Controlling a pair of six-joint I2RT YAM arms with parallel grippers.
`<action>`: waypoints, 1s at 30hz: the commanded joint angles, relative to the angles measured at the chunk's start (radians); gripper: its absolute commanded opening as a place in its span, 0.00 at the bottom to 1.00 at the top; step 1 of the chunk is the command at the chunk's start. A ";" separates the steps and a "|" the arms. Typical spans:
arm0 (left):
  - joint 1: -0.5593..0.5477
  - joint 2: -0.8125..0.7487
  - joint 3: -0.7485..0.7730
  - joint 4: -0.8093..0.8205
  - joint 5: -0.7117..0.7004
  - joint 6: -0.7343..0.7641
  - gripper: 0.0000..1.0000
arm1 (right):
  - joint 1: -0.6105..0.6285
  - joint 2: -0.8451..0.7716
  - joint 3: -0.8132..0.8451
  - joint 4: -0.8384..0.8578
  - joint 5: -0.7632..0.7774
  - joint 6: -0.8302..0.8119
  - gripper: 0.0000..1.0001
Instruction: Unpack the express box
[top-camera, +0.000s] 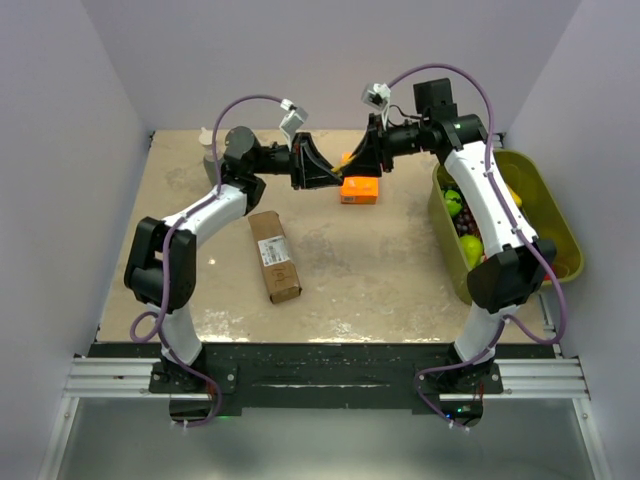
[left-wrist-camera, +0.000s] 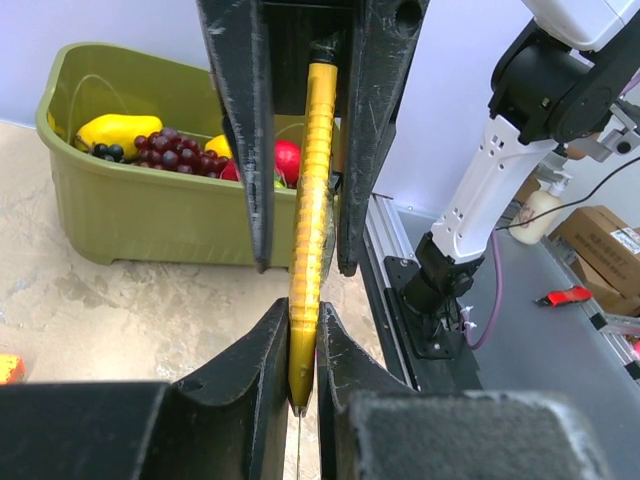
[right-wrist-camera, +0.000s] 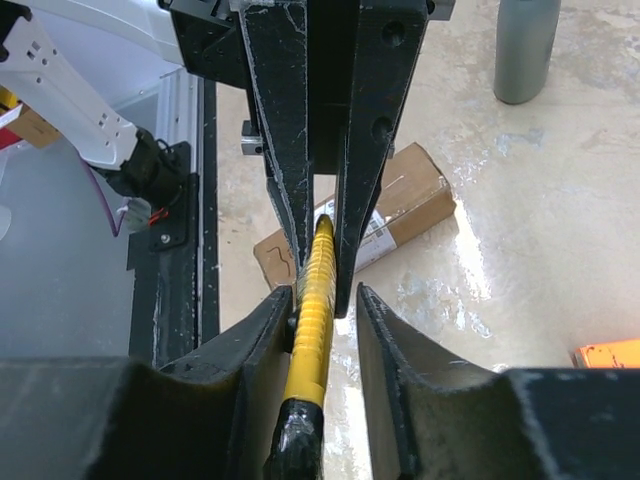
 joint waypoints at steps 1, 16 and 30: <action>-0.010 0.004 0.038 0.055 -0.014 -0.015 0.00 | 0.018 0.016 0.013 0.025 -0.027 0.018 0.28; 0.060 -0.122 0.121 -0.788 -0.313 0.574 0.97 | -0.009 -0.050 -0.043 0.172 0.399 0.246 0.00; 0.080 -0.464 -0.273 -1.333 -0.947 0.692 1.00 | 0.112 -0.291 -0.708 0.735 0.810 0.553 0.00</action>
